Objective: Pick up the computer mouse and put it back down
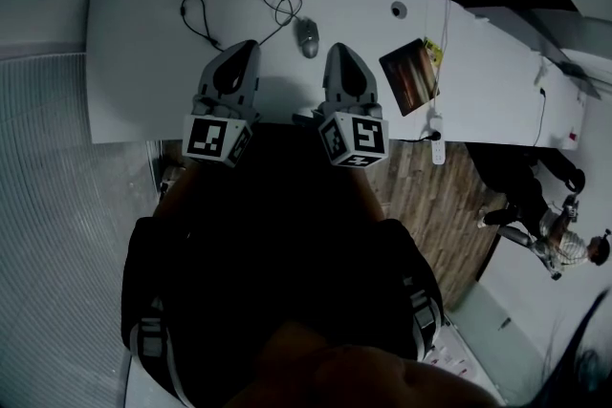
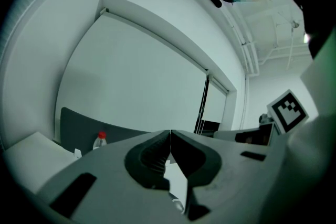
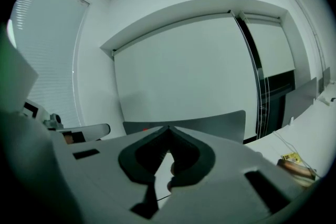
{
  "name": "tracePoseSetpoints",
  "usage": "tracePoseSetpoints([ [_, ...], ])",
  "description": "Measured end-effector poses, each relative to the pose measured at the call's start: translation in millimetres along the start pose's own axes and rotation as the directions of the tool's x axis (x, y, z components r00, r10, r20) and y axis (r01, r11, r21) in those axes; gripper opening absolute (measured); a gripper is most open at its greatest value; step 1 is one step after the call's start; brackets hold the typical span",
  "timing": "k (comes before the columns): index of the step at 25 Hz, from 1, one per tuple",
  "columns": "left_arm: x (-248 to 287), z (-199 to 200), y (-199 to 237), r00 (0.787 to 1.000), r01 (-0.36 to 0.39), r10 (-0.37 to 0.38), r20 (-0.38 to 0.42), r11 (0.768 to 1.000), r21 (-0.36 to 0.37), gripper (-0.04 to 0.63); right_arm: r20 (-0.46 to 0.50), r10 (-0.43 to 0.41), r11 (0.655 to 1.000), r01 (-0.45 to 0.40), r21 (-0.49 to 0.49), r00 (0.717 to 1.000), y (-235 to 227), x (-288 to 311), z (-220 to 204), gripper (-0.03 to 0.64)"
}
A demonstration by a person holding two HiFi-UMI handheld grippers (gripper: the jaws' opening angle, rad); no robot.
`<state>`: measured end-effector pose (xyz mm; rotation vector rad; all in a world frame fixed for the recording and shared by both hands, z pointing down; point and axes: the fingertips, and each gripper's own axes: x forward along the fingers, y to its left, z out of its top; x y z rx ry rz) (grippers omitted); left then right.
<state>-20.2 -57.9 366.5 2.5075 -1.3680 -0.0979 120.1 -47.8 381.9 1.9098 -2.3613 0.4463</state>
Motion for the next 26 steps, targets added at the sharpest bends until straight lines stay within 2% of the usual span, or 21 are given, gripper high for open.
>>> tracePoseSetpoints([
  [26,-6,3,-4,1.0,0.008,-0.008,0.01,1.0,-0.003,0.006,0.022,0.002,1.0,-0.002,-0.018,1.0,3,-11,5,-0.002],
])
